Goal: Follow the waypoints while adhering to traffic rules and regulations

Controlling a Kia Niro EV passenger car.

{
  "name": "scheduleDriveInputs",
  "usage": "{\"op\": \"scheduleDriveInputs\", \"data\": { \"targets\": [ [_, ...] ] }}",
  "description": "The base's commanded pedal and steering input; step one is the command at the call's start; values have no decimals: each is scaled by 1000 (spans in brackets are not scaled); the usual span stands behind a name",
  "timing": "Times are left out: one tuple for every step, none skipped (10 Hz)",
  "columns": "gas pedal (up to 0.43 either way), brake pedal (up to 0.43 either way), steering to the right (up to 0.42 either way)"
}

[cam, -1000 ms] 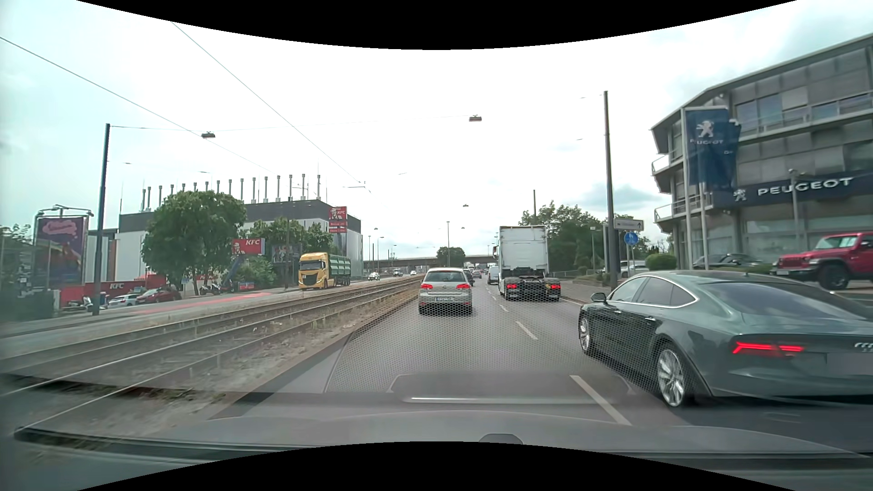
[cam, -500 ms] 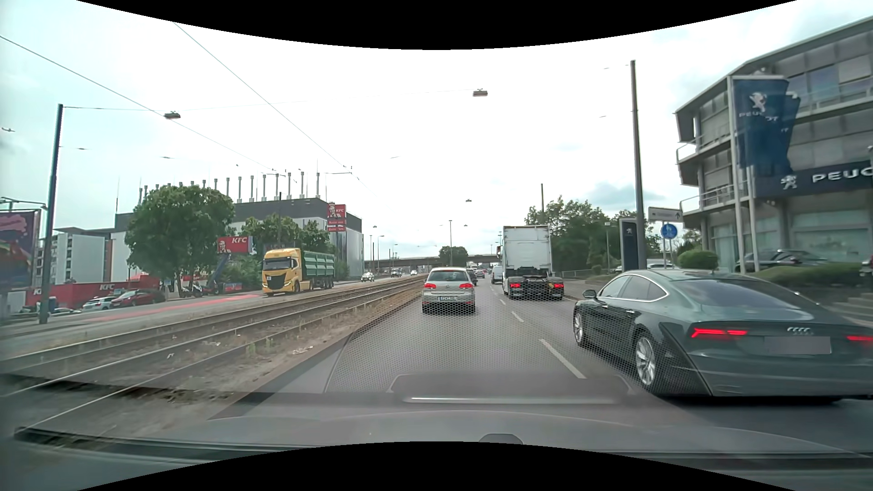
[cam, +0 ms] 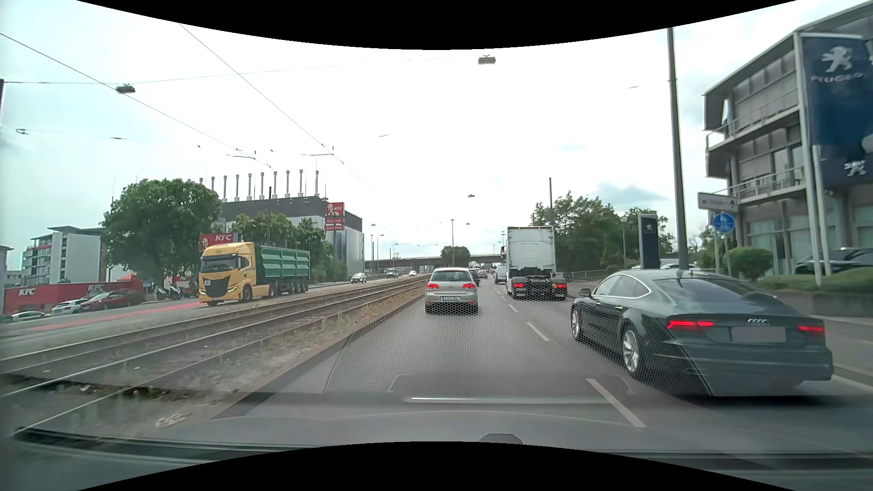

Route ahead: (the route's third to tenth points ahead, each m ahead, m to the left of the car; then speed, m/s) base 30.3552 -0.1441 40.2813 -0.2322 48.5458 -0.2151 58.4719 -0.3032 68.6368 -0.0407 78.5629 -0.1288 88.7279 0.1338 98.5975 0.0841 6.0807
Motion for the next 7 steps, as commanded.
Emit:
{"op": "scheduleDriveInputs", "data": {
  "targets": [
    [0,0,-7],
    [0,0,-7],
    [0,0,-7],
    [0,0,-6],
    [0,0,-6],
    [0,0,-6],
    [0,0,-6]
  ]
}}
